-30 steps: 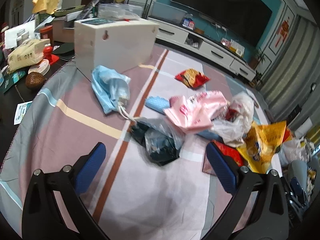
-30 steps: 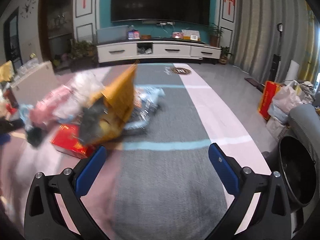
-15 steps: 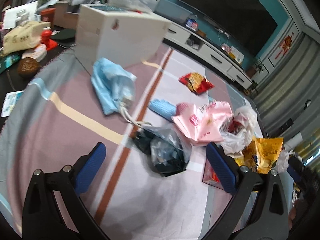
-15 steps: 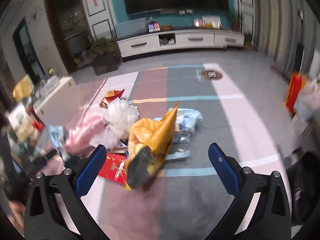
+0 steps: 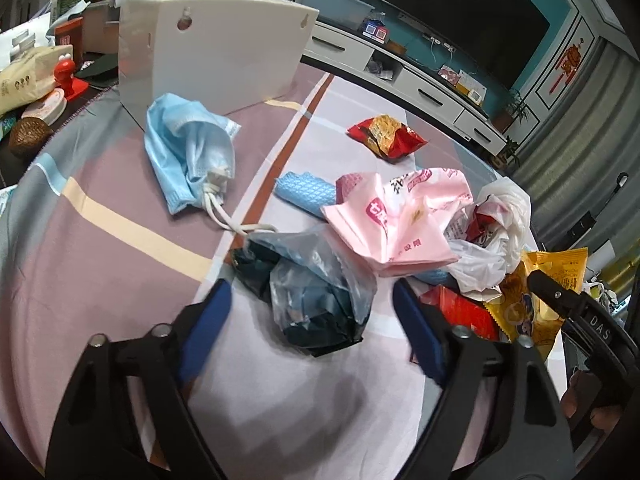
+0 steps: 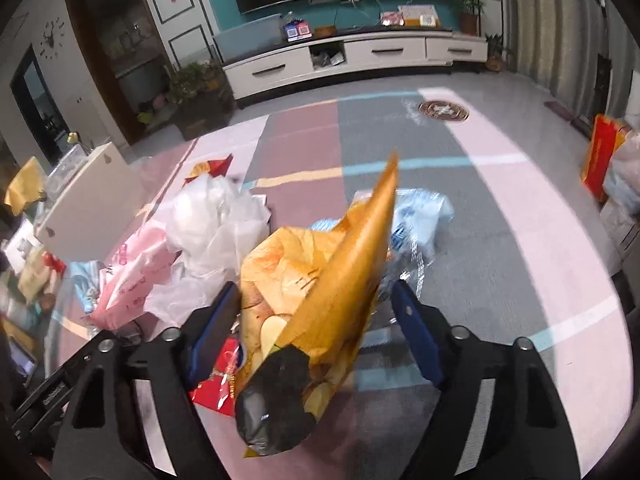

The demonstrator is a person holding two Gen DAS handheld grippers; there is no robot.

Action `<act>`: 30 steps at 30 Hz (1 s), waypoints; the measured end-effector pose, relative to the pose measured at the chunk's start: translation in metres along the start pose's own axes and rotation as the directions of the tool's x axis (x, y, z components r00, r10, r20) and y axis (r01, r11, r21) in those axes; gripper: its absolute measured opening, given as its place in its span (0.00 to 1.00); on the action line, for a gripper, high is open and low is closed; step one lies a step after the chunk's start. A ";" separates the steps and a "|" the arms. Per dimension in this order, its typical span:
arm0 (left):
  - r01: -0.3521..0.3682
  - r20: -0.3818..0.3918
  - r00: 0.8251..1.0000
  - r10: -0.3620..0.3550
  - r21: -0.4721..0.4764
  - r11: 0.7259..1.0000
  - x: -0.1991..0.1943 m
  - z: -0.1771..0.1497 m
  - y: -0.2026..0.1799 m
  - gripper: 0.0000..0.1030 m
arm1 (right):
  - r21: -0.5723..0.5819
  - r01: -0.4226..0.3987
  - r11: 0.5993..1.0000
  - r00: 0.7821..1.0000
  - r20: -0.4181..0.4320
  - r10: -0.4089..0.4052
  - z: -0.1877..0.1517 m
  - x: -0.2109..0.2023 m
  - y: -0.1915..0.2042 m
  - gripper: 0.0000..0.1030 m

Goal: Collect trash
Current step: 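Grasp the dark plastic bag with the left gripper while the right grasps the yellow chip bag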

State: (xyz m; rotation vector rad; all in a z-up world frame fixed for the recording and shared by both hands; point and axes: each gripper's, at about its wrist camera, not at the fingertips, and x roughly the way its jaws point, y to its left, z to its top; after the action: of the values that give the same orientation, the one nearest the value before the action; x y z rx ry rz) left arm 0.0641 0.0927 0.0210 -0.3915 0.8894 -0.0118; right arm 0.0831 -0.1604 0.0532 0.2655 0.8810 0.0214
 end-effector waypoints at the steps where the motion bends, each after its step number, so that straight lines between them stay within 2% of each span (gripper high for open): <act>1: -0.005 -0.004 1.000 0.005 0.001 1.000 0.002 -0.001 0.000 0.68 | 0.001 -0.004 1.000 1.000 0.006 0.004 0.000 -0.002 0.000 0.62; 3: -0.011 -0.011 1.000 0.011 0.004 1.000 0.004 -0.003 -0.001 0.56 | -0.016 0.000 1.000 1.000 0.013 0.000 0.001 -0.004 0.002 0.54; 6: -0.008 -0.001 1.000 0.008 0.011 1.000 0.003 -0.005 -0.003 0.49 | -0.022 -0.010 1.000 1.000 0.019 0.010 -0.001 -0.008 0.003 0.41; 8: -0.013 0.005 1.000 0.013 0.019 1.000 0.002 -0.006 -0.005 0.47 | -0.019 -0.010 1.000 1.000 0.025 0.011 -0.002 -0.013 0.001 0.29; 14: 0.012 0.032 0.999 -0.012 0.010 1.000 -0.013 -0.009 -0.007 0.45 | -0.008 -0.035 0.999 0.998 0.054 0.036 -0.003 -0.029 -0.004 0.15; 18: 0.019 0.066 0.998 -0.020 0.015 1.000 -0.027 -0.012 -0.009 0.45 | 0.014 -0.061 0.998 0.996 0.062 0.060 -0.004 -0.037 -0.007 0.11; 24: 0.032 0.094 0.995 -0.032 0.004 0.999 -0.043 -0.015 -0.006 0.45 | 0.076 -0.094 0.993 0.991 0.106 0.086 -0.002 -0.056 -0.014 0.11; 30: 0.064 0.116 0.991 -0.062 -0.020 0.998 -0.056 -0.012 -0.003 0.45 | 0.060 -0.096 0.994 0.985 0.149 0.086 0.003 -0.077 -0.011 0.11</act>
State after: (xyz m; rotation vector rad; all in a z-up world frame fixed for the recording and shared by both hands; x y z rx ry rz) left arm 0.0199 0.0960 0.0575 -0.4383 0.7637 -0.0365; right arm 0.0350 -0.1812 0.1106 0.3660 0.7244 0.0567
